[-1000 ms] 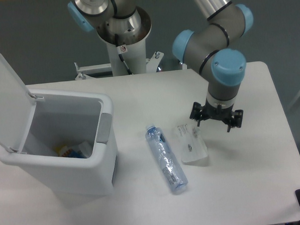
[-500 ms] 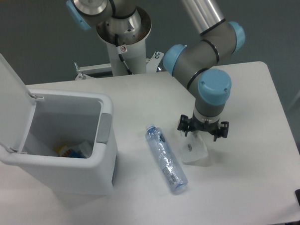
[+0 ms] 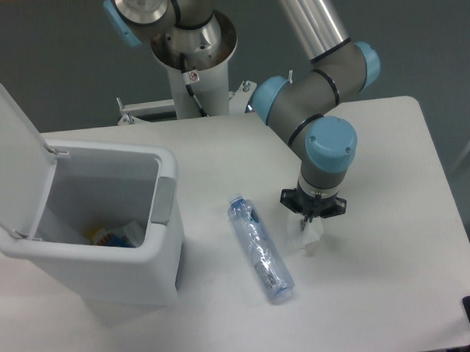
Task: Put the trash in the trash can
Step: 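Close the gripper on the clear plastic wrapper, then lift the wrapper and carry it over the white trash can, then open the gripper to drop the wrapper into the trash can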
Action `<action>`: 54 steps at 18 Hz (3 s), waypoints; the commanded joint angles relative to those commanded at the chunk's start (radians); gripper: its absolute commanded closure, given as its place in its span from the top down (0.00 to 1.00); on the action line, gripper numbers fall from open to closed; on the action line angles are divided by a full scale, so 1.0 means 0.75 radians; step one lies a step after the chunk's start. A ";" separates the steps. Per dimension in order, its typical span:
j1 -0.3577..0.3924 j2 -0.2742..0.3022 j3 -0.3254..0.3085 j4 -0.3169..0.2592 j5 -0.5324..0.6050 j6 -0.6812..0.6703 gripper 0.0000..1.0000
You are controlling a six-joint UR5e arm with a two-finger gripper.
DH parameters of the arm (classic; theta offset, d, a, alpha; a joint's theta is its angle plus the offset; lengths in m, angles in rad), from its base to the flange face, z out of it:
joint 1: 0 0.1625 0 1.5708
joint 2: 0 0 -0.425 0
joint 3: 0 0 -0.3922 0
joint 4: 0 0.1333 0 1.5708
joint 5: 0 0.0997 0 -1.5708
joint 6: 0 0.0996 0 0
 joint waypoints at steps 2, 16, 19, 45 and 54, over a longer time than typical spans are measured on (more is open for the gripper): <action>0.000 0.006 0.006 -0.004 -0.002 -0.002 0.00; 0.027 -0.004 0.288 -0.006 -0.362 -0.433 0.00; 0.018 0.018 0.317 -0.006 -0.480 -0.523 0.00; -0.227 0.438 0.184 0.065 -1.158 -0.679 0.00; -0.262 0.454 0.084 0.112 -1.149 -0.569 0.88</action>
